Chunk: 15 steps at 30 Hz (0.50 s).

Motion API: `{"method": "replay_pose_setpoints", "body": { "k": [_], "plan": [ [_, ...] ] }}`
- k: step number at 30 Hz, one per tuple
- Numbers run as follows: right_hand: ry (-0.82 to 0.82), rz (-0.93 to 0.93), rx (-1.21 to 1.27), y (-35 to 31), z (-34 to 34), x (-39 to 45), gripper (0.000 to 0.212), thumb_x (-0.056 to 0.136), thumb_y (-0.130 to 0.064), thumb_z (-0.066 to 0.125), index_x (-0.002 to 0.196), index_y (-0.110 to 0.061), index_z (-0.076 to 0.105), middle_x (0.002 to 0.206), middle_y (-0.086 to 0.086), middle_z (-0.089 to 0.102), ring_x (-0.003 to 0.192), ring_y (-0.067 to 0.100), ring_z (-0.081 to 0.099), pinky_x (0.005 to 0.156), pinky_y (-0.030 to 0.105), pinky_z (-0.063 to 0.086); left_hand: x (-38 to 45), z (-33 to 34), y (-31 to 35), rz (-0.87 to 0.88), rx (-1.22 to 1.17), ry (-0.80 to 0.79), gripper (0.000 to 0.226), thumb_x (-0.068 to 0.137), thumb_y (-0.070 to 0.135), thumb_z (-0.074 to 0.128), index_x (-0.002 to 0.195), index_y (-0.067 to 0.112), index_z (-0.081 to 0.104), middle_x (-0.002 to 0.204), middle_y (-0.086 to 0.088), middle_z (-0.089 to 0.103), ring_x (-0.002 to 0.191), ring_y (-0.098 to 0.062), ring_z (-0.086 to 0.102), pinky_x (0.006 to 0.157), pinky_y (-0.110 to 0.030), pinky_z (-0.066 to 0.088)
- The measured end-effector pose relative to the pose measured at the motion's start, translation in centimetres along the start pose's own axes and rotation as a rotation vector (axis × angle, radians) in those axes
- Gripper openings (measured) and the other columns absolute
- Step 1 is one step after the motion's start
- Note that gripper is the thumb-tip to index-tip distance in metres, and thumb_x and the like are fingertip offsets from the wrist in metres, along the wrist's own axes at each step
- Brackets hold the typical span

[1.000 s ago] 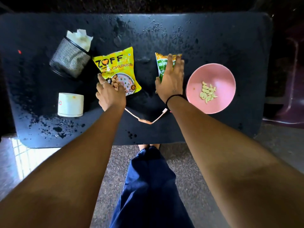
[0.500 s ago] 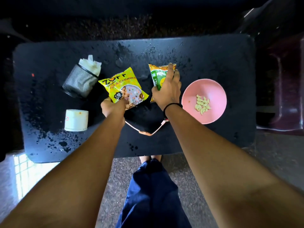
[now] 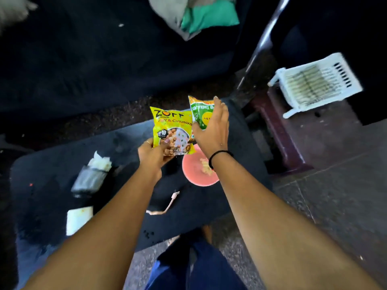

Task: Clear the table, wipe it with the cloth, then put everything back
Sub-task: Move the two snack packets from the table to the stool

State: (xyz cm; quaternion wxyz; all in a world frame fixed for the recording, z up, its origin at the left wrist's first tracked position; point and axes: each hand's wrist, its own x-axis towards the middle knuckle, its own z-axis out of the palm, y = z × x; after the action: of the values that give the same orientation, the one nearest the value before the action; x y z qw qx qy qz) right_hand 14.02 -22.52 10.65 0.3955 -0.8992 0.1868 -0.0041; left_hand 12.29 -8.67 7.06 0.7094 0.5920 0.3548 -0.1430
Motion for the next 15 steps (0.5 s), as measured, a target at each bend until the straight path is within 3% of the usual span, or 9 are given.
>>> {"method": "replay_pose_setpoints", "body": {
  "k": [7, 12, 15],
  "plan": [
    [0.331, 0.102, -0.038, 8.8, -12.9, 5.2, 0.069, 0.08, -0.02, 0.063, 0.143, -0.013, 0.035, 0.147, 0.018, 0.03, 0.129, 0.037, 0.038, 0.105, 0.049, 0.037, -2.4, 17.5, -2.0, -0.129, 0.112, -0.398, 0.009, 0.087, 0.002, 0.062, 0.083, 0.01, 0.06, 0.053, 0.004, 0.067, 0.052, -0.011, 0.063, 0.052, -0.028, 0.059],
    [0.449, 0.254, -0.145, 18.6, -20.1, 8.1, 0.061, 0.083, -0.02, 0.064, 0.14, -0.018, 0.042, 0.15, 0.019, 0.025, 0.13, 0.04, 0.037, 0.105, 0.047, 0.036, -3.4, 30.3, -7.3, -0.226, 0.23, -0.559, 0.014, 0.089, 0.0, 0.059, 0.083, 0.012, 0.06, 0.058, 0.003, 0.068, 0.054, -0.01, 0.064, 0.063, -0.033, 0.058],
    [0.459, 0.374, -0.131, 24.0, -22.1, 10.0, 0.058, 0.087, -0.023, 0.063, 0.141, -0.018, 0.041, 0.15, 0.017, 0.023, 0.127, 0.038, 0.038, 0.102, 0.046, 0.037, -3.0, 36.2, -10.4, -0.278, 0.296, -0.574, 0.014, 0.087, -0.002, 0.06, 0.085, 0.012, 0.061, 0.072, -0.005, 0.066, 0.063, -0.016, 0.063, 0.06, -0.032, 0.059]
  ]
}}
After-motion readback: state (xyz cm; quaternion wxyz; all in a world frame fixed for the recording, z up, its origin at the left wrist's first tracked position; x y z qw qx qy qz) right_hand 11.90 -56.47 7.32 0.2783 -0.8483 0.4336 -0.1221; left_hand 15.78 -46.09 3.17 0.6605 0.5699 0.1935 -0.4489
